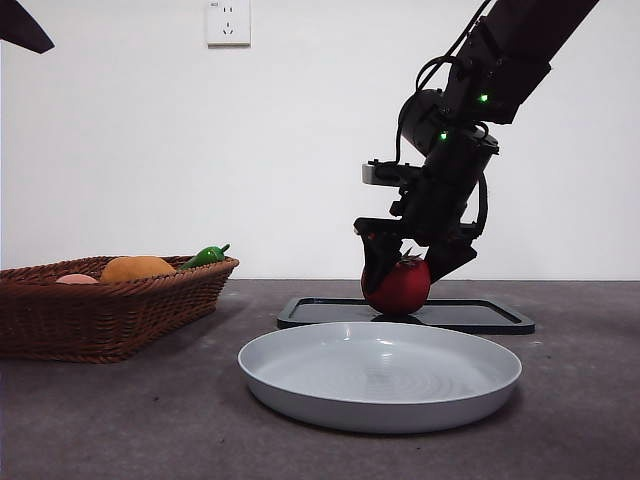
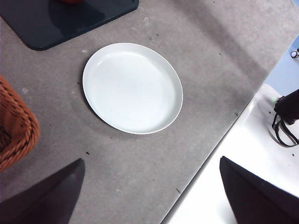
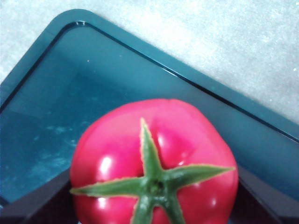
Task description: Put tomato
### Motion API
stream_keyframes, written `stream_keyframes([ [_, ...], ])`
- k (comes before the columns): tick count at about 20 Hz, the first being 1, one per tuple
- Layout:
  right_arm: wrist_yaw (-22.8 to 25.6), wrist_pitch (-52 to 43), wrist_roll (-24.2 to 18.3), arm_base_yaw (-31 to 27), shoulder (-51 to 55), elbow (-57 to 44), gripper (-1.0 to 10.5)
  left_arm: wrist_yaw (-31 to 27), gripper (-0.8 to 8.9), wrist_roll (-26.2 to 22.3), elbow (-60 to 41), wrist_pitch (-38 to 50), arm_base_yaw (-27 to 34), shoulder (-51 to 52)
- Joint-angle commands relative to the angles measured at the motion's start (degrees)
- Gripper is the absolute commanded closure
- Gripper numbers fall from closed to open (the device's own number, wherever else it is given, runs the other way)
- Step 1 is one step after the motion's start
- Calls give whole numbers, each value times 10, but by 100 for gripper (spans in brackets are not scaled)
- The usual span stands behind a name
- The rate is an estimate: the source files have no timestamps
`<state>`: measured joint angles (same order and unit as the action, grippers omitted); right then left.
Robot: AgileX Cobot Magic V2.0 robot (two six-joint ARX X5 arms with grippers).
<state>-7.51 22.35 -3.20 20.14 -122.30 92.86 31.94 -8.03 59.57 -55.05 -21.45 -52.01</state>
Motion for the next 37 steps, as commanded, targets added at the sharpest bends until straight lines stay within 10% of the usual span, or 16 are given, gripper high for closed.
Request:
stream_keyframes([
  [1,-1,6,-5,5,-19,10,592,5,349,-3,10,5,-2,-3],
  [6,-1,21,-3,5,-6,14,436,5,349,-3,10,5,-2,-3],
  [27,-35,329,2,9,439,-1,436,5,349,-3,10,6,-2,-3],
  [37,-67,328,32,75,672,-282,436,5,349,-4,10,7,-2,-3],
])
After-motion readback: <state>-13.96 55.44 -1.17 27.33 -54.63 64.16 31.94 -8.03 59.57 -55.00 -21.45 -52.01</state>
